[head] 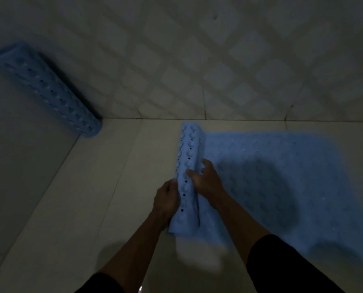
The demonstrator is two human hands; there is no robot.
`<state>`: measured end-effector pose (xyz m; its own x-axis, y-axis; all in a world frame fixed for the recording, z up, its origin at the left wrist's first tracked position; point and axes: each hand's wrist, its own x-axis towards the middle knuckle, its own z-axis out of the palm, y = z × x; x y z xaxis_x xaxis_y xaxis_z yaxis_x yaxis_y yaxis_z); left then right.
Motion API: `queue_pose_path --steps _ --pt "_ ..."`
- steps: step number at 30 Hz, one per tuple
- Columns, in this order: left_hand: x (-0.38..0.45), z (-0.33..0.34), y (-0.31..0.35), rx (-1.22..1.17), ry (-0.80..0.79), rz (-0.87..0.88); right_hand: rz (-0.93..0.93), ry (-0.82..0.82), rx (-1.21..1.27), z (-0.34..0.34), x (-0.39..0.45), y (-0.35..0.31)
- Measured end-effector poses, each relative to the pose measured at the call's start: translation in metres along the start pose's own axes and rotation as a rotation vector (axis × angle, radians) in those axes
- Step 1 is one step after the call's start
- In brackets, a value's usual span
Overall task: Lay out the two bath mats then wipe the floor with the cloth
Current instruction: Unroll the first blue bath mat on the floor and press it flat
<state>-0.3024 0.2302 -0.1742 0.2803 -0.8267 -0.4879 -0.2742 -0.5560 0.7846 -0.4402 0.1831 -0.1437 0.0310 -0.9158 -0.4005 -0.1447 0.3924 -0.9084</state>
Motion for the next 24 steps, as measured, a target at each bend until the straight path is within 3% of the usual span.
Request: queue_pose_path --steps 4,10,17,24 --pt "-0.013 -0.016 0.024 -0.019 -0.034 0.036 0.063 -0.070 -0.063 0.014 0.018 0.018" --pt "0.009 -0.041 0.016 -0.023 -0.091 0.056 0.054 -0.068 -0.149 0.048 0.007 -0.014" --pt "0.040 -0.084 0.000 -0.127 -0.015 -0.039 0.053 0.045 -0.023 0.105 0.028 -0.013" --pt "0.059 -0.119 -0.004 -0.242 -0.043 -0.041 0.186 -0.028 0.122 0.152 0.032 -0.031"
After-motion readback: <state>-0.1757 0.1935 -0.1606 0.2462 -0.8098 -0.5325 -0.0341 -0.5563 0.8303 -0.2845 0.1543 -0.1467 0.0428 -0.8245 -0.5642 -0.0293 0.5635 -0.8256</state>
